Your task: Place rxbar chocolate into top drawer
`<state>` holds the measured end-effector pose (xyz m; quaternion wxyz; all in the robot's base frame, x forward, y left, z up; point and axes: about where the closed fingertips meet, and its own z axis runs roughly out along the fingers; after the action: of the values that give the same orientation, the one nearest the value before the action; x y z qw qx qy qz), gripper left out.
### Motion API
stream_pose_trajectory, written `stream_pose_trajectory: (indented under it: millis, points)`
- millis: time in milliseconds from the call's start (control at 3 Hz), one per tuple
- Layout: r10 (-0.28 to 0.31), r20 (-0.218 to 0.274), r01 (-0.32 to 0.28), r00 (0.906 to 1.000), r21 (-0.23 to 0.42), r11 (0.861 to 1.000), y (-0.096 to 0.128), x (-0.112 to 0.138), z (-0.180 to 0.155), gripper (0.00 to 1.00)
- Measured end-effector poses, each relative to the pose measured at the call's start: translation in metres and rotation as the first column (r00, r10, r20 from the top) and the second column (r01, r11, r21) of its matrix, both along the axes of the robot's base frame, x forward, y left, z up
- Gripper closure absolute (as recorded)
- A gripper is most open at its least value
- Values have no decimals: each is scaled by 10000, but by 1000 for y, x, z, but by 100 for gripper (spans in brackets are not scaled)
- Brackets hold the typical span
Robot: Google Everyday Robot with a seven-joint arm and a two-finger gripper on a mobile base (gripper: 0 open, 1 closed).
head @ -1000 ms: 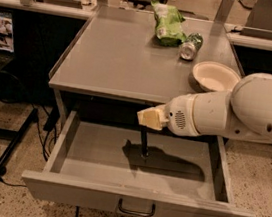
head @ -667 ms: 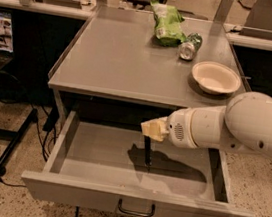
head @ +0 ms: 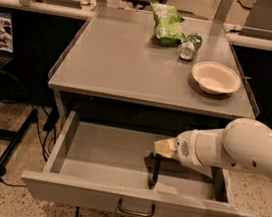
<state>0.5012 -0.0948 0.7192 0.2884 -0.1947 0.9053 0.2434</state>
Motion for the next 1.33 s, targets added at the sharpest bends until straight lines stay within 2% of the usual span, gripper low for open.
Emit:
stream_pose_trajectory:
  millis: [333, 667, 1333]
  points:
    - [-41, -18, 41, 10000, 2, 10000, -1, 0, 0, 82]
    - [-40, -17, 40, 10000, 2, 10000, -1, 0, 0, 50]
    - [-40, -17, 40, 10000, 2, 10000, -1, 0, 0, 4]
